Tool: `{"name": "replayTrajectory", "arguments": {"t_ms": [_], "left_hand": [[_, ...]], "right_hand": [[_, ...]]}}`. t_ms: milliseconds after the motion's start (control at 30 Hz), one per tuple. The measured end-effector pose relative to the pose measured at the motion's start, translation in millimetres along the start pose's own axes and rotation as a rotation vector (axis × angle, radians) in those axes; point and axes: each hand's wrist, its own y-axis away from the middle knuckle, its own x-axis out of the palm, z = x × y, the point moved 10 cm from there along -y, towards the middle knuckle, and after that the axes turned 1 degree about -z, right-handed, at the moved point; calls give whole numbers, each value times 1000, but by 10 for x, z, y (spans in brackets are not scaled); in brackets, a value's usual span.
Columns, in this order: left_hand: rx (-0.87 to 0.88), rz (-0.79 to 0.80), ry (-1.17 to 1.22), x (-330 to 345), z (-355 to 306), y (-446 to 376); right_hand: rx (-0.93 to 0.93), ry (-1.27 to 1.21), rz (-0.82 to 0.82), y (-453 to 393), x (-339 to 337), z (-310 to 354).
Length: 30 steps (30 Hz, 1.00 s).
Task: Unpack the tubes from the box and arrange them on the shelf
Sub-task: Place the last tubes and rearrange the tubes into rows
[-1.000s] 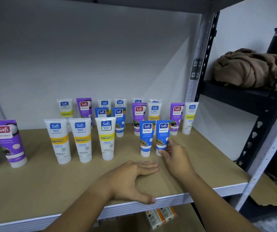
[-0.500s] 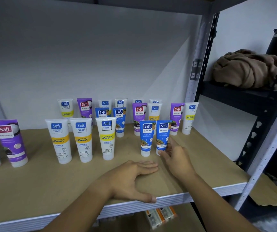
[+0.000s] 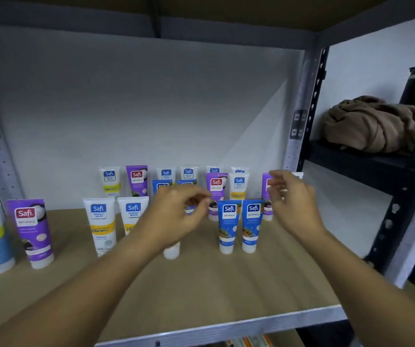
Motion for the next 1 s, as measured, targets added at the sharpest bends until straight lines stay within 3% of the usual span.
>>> {"name": "replayTrajectory", "arguments": {"t_ms": [67,133,300,433,567,767,1000], "left_hand": [[-70,-15,-87,-287,177,-328],[-144,39,-236,-453,456,-612],[-230,340,-502,-270,1219,-980],[-214,621,-572,136,1652,-983],[-207,756,-628,400,1854,-882],[-227,718,-607,362,1853,-934],[-247,542,-567,-126,1463,-1144]], "right_hand": [[-91,11,52,-285,126,361],[-179,62,206,-517,473,701],[-317,296,561,-742,1619,1080],[-352,437,672,-746,2266,1003],[-403,510,710,-688,2535,937],[-401,479,737,-714,2490,970],[-436,439,648,-854,1959,1320]]}}
